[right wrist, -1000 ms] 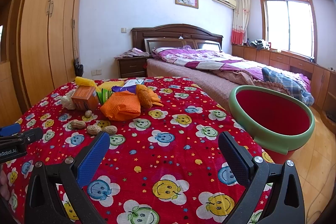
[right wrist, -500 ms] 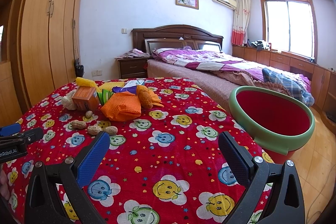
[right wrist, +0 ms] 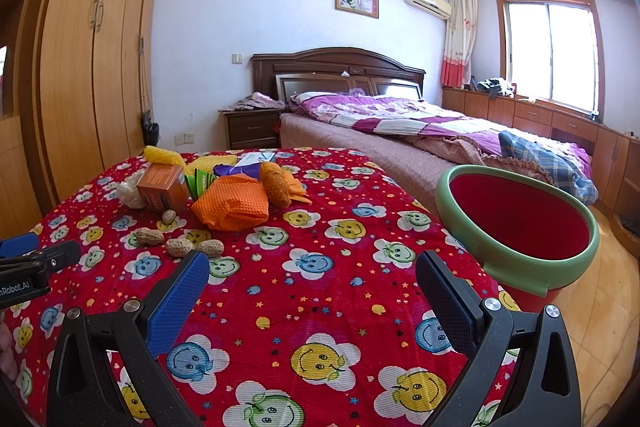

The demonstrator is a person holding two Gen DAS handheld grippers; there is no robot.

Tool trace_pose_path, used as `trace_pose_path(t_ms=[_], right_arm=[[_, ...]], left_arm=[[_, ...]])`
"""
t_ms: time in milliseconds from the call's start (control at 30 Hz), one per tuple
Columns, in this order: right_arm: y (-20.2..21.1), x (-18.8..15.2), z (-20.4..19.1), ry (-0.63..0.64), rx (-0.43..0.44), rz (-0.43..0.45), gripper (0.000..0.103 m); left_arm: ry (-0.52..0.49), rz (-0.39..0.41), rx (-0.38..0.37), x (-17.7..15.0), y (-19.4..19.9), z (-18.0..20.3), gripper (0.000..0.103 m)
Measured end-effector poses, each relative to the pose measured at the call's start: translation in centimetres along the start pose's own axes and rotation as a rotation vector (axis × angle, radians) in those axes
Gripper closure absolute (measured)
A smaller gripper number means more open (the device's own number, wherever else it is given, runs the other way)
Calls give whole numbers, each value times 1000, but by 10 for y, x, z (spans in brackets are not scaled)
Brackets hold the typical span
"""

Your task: Collect trash

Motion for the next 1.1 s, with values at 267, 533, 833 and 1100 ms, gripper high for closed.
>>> trace_pose_path(t_ms=[267,533,833,1100], right_arm=[[-5,0,1,2,9,-47,1],[-18,12,5,-29,72,-150,1],[-42,46,4,-39,101,-193,1],[-72,52,4,-100,95,-285,1]], left_arm=[[-6,-17,6,1,-3,-1,13],[-7,-53,-31,31,-16,-9,13],[44,-149,-87,74,-69,-22,13],[45,-223,-53,80,-128,-23,13]])
Point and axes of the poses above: each gripper's, at about its wrist camera, not at the fingertips, and y roughly against the way its jaws point, z to its right, x to its top, the point moved 2 cm from there along -y, roughly the way its jaws point, and after that the axes turned 15 degrees about z, right-handed, at the moved point
